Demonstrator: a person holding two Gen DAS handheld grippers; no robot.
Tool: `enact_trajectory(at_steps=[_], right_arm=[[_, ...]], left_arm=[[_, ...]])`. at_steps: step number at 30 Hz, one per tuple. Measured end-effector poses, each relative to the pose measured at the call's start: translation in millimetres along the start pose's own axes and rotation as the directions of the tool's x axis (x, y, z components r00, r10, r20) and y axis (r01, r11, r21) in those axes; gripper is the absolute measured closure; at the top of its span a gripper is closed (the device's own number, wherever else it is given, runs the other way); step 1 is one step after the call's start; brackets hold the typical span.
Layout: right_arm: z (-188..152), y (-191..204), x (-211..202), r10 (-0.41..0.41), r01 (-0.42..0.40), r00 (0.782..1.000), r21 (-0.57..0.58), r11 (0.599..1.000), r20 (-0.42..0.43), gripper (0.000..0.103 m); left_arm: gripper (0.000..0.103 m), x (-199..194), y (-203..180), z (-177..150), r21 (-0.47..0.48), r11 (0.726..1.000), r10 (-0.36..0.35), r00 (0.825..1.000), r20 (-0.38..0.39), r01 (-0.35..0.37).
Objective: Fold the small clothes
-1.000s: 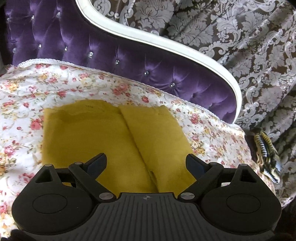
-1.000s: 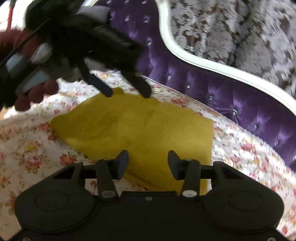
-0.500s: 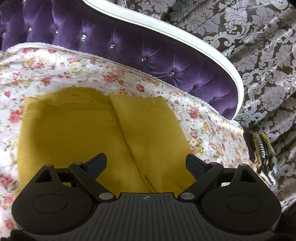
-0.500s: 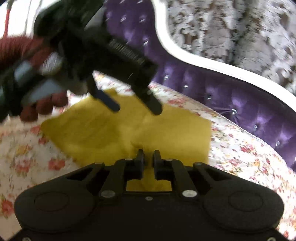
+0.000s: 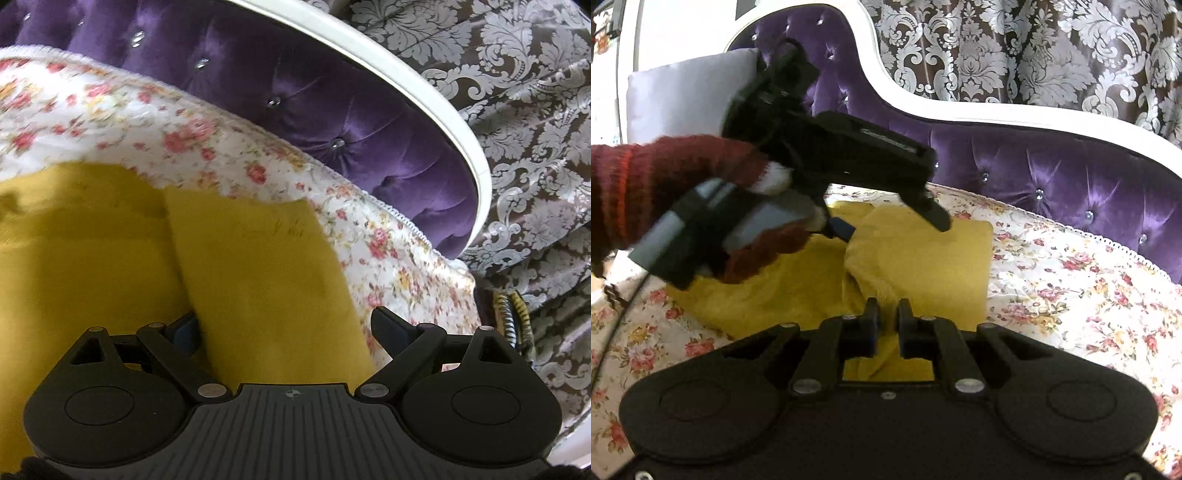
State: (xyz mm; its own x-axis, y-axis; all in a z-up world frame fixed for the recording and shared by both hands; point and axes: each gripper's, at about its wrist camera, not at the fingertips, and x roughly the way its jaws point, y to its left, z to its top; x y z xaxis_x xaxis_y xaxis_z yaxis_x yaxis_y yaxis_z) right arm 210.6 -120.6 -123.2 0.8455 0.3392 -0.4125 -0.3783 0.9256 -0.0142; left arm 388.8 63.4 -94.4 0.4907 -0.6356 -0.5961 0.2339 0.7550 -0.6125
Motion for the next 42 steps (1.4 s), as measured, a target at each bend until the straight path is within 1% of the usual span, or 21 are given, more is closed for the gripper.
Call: enact_trajectory(at_steps=[1,3,5,6,9,12,15,18,20,22,24,27,30,32,35,40,42], right_arm=[[-0.6,-0.7,-0.5,0.002,-0.002,1.0,0.009,1.0,0.002,0.087],[-1.9,-2.4,-1.0,0.005,-0.006,1.0,0.026,1.0,0.004,0.087],[-2.5,-3.8,-1.4,0.009,-0.009,1.0,0.042,0.999,0.006,0.087],[-2.5,-4.0,-2.1,0.011,-0.011,1.0,0.051,0.999,0.006,0.087],[0.0,-2.1,-8.5,0.016,-0.017,1.0,0.075,0.997,0.021,0.087],[8.8,3.2,-19.5,0.038,-0.044,0.997,0.096,0.994,0.06,0.087],[21.8,15.5,-27.0,0.069,-0.079,0.992,0.092,0.993,0.103,0.087],[32.9,32.4,-24.9,0.12,-0.131,0.985,0.085,0.988,0.128,0.087],[36.1,46.6,-18.7,0.153,-0.163,0.979,0.07,0.984,0.136,0.087],[38.7,63.9,-9.7,0.193,-0.201,0.973,0.056,0.978,0.126,0.087],[37.3,80.5,2.7,0.212,-0.217,0.972,0.035,0.976,0.105,0.087],[29.9,101.3,23.6,0.244,-0.245,0.968,0.017,0.969,0.052,0.087],[21.2,114.5,41.0,0.258,-0.258,0.966,0.009,0.966,-0.003,0.087],[15.4,119.1,47.4,0.265,-0.265,0.964,0.012,0.964,-0.033,0.087],[10.8,123.5,53.1,0.263,-0.263,0.963,0.009,0.965,-0.06,0.086],[9.5,128.5,48.1,0.257,-0.258,0.965,-0.001,0.966,-0.051,0.086],[12.4,127.9,44.3,0.257,-0.257,0.966,0.007,0.966,-0.035,0.086]], left_arm=[[0.014,2.5,-1.5,1.4,0.011,1.0,0.002,1.0,0.001,-0.002],[0.035,4.9,-5.5,3.6,0.029,0.999,0.026,0.999,0.02,-0.026],[0.082,5.8,-9.0,5.6,0.057,0.997,0.043,0.999,0.024,-0.044],[0.091,5.1,-11.0,6.4,0.075,0.996,0.051,0.998,0.031,-0.053],[0.09,-6.6,-22.0,10.5,0.142,0.988,0.052,0.998,0.047,-0.058],[0.09,-29.0,-34.2,18.3,0.209,0.976,0.046,0.997,0.057,-0.057],[0.09,-55.0,-40.9,24.9,0.268,0.962,0.043,0.996,0.075,-0.061],[0.09,-82.9,-35.2,29.9,0.308,0.948,0.055,0.994,0.091,-0.081],[0.09,-98.8,-24.3,31.6,0.322,0.941,0.078,0.992,0.097,-0.106],[0.09,-108.3,-8.9,30.4,0.326,0.935,0.115,0.989,0.097,-0.141],[0.09,-111.3,10.6,26.5,0.318,0.932,0.157,0.984,0.083,-0.175],[0.09,-106.8,44.8,17.5,0.268,0.941,0.201,0.978,0.047,-0.206],[0.09,-97.0,69.1,7.8,0.24,0.941,0.239,0.971,0.02,-0.237],[0.09,-94.2,80.1,3.6,0.206,0.954,0.221,0.975,0.018,-0.22],[0.089,-95.8,86.4,2.8,0.189,0.961,0.198,0.98,0.032,-0.201],[0.09,-104.1,80.0,9.8,0.218,0.956,0.186,0.98,0.067,-0.197],[0.09,-109.8,72.7,11.5,0.26,0.942,0.188,0.976,0.113,-0.212]])
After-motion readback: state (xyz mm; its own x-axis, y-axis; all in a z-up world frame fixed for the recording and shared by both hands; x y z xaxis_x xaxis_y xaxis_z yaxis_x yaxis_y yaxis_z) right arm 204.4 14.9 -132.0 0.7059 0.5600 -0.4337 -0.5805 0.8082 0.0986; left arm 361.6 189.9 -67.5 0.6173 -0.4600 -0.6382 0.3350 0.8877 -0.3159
